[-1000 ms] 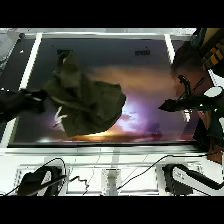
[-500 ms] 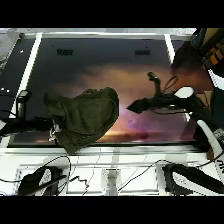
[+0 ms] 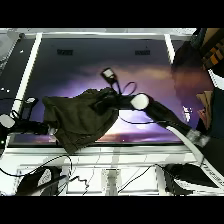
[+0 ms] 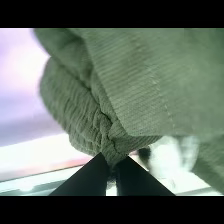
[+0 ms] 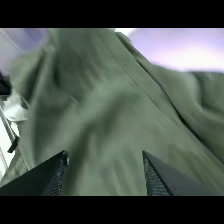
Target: Fold the clothes and pants, and hang the long-sleeved shirts on hangers.
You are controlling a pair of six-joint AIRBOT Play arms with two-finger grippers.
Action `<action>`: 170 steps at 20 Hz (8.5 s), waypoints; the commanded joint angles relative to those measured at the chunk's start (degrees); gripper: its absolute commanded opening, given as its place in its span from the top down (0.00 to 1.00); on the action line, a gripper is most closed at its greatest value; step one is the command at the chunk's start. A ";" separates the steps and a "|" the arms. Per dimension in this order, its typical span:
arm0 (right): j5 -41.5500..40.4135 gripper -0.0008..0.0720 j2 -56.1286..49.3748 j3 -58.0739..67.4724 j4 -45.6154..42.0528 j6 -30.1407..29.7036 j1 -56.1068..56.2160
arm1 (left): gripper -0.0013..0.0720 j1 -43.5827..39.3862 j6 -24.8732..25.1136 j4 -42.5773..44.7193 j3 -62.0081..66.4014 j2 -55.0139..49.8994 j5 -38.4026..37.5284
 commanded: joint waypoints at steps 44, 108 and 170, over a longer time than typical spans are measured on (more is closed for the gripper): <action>18.14 0.97 3.02 25.38 -31.41 25.51 -49.05 | 0.92 -6.97 -3.67 -30.23 2.38 -0.04 72.70; 47.34 0.71 1.73 6.45 -51.08 34.64 -65.07 | 0.92 8.24 -26.18 20.17 20.85 -28.33 -10.25; 29.51 0.33 8.61 -27.65 -28.83 58.34 -71.73 | 0.92 8.15 -22.43 3.15 38.07 -34.12 -4.50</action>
